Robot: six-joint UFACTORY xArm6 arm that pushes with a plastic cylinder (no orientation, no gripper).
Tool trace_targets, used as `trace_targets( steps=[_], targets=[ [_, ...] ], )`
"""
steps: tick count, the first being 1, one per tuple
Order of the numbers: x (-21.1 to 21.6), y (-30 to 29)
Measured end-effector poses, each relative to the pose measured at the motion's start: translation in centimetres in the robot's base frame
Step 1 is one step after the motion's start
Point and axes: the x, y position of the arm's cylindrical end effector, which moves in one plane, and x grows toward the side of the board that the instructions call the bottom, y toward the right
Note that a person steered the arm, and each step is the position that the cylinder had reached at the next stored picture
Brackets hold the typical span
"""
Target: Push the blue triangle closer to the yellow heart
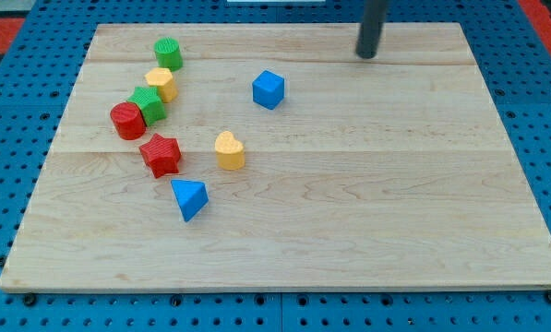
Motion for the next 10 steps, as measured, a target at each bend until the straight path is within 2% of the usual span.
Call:
trace_targets(
  steps=[1,3,4,5,6,7,8,9,10],
  targets=[
    [2.0,-2.6],
    [4.6,-2.5],
    [8.5,-1.8],
    [20.5,-1.6],
    [29.4,-9.5],
    [33.0,-22.4],
    [29.6,-28.5],
    [25.8,-25.5],
    [25.5,-16.3]
  ],
)
